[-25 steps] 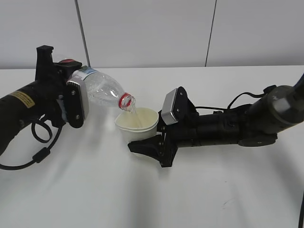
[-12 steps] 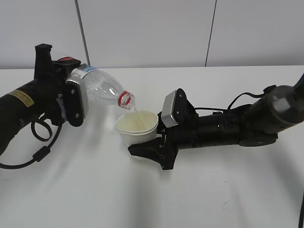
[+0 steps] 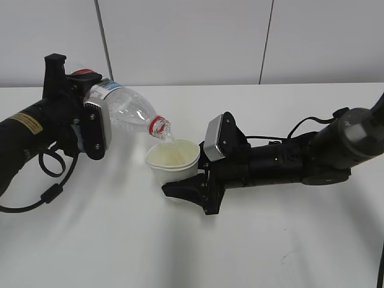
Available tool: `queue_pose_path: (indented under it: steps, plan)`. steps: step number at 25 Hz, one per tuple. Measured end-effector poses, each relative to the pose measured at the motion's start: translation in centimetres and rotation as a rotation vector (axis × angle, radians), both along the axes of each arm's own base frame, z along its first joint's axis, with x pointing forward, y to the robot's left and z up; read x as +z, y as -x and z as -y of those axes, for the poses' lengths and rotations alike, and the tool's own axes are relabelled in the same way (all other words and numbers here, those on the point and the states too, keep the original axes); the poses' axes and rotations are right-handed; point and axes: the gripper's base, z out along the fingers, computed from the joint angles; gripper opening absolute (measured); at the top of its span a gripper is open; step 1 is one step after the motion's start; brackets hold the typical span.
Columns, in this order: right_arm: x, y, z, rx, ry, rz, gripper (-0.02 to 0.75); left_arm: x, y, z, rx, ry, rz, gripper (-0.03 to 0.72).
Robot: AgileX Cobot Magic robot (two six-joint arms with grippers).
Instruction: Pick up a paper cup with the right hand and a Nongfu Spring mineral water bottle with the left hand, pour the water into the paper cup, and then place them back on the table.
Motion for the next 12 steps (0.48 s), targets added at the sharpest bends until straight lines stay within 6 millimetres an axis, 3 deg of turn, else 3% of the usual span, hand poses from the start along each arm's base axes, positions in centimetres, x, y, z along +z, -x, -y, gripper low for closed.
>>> queue_pose_path:
  steps: [12]
  plan:
    - [-0.01, 0.03, 0.00, 0.003, 0.002, 0.001, 0.486, 0.23, -0.01, 0.02, -0.002, 0.000, 0.027, 0.345]
